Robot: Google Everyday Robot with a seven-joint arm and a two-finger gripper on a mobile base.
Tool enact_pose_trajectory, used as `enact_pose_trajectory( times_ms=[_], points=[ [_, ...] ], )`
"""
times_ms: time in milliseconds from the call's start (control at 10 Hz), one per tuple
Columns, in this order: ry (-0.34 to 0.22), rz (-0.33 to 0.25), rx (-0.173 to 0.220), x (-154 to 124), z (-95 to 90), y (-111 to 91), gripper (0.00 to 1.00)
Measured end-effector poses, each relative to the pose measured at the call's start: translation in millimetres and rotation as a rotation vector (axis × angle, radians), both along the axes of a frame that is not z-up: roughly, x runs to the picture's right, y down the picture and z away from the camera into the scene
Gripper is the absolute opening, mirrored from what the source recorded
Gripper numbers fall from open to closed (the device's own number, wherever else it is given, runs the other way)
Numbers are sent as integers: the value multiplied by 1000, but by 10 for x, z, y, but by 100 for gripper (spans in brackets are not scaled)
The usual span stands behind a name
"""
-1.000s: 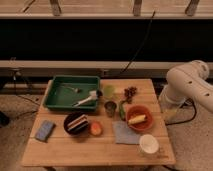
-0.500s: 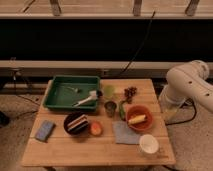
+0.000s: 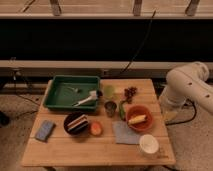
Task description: Stack cups into tray
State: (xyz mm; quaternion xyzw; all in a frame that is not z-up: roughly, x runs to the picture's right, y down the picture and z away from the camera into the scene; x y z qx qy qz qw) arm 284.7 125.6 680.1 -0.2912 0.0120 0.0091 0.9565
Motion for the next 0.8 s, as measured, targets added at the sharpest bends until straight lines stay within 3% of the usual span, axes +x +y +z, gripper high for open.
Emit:
enact_pose_trajectory(
  times_ms=[400, 800],
  points=[
    [-47, 12, -10, -45, -295, 595, 65],
    [-120, 18, -9, -174, -489, 1012, 65]
  ],
)
